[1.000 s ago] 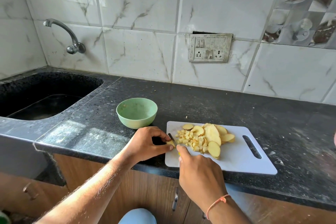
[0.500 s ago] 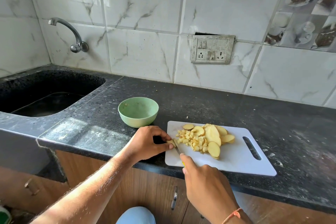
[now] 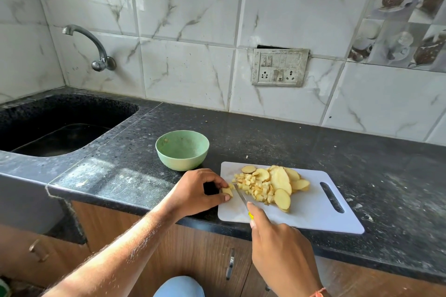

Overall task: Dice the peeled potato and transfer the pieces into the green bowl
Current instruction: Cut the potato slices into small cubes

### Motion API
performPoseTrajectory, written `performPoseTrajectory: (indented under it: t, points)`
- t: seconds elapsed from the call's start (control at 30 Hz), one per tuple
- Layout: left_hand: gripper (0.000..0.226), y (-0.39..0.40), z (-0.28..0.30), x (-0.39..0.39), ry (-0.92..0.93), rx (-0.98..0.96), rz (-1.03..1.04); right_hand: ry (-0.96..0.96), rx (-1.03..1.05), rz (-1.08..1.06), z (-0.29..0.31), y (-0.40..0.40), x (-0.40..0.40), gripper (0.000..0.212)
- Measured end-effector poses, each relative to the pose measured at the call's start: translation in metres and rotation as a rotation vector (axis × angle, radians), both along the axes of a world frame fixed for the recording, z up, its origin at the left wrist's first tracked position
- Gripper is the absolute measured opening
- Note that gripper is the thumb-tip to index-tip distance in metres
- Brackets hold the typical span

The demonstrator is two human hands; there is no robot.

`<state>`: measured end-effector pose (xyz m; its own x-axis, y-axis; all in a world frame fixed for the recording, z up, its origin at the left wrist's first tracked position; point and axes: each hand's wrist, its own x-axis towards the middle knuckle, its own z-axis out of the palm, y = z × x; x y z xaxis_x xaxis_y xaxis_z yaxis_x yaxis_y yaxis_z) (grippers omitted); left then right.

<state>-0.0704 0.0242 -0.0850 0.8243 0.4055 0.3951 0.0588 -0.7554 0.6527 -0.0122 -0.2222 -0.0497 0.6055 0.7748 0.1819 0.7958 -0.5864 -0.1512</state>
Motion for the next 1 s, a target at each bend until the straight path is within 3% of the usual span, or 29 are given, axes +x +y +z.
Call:
performPoseTrajectory:
  t: [0.3, 0.63, 1.0]
  points:
    - [0.037, 0.003, 0.003, -0.001, -0.004, -0.019, 0.044, -0.019, 0.044, 0.018, 0.006, 0.009, 0.0, 0.051]
    - [0.019, 0.005, 0.008, -0.002, 0.08, -0.093, 0.026, 0.008, 0.12, 0.036, 0.008, 0.014, -0.004, 0.048]
    - [0.016, 0.006, 0.008, -0.003, 0.046, -0.112, -0.019, -0.045, -0.057, 0.062, 0.009, 0.017, -0.01, 0.055]
